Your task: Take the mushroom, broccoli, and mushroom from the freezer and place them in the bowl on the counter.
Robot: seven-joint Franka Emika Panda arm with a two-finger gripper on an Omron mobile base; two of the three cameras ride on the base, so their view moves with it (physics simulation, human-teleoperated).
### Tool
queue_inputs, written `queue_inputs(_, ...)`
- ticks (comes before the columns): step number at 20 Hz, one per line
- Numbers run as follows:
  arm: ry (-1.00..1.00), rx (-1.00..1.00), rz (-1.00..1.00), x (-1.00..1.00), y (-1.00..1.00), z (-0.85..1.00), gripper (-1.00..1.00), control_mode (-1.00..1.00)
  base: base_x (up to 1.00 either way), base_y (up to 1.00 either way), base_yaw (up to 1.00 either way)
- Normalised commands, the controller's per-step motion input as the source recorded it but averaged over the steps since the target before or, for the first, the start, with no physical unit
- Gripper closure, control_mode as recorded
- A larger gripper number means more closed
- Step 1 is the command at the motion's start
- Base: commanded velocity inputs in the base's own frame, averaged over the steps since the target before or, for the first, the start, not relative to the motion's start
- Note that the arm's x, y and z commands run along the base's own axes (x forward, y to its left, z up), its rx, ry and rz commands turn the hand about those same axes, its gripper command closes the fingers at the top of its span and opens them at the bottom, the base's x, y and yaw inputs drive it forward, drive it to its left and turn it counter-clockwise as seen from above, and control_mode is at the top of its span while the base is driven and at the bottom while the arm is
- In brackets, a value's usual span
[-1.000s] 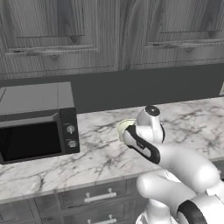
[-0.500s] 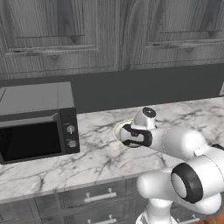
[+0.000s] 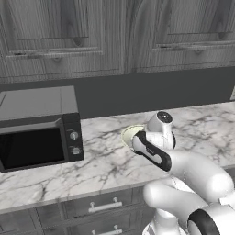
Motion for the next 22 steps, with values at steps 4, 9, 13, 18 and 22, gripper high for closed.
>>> queue_inputs(4, 0.00, 0.00, -0.08, -0.63, -0.18, 0.57, -1.00, -1.00, 0.00, 0.00, 0.00)
queue_inputs(9, 0.00, 0.00, -0.09, -0.71, -0.06, 0.66, -1.00, -1.00, 0.00, 0.00, 0.00)
queue_inputs(13, 0.00, 0.00, -0.10, -0.85, -0.01, 0.56, -1.00, -1.00, 0.00, 0.00, 0.00)
queue_inputs(18, -0.02, 0.00, -0.03, -0.65, 0.00, 0.76, -1.00, -1.00, 0.00, 0.00, 0.00)
queue_inputs(22, -0.02, 0.00, 0.00, -0.61, -0.06, 0.53, -1.00, -1.00, 0.00, 0.00, 0.00)
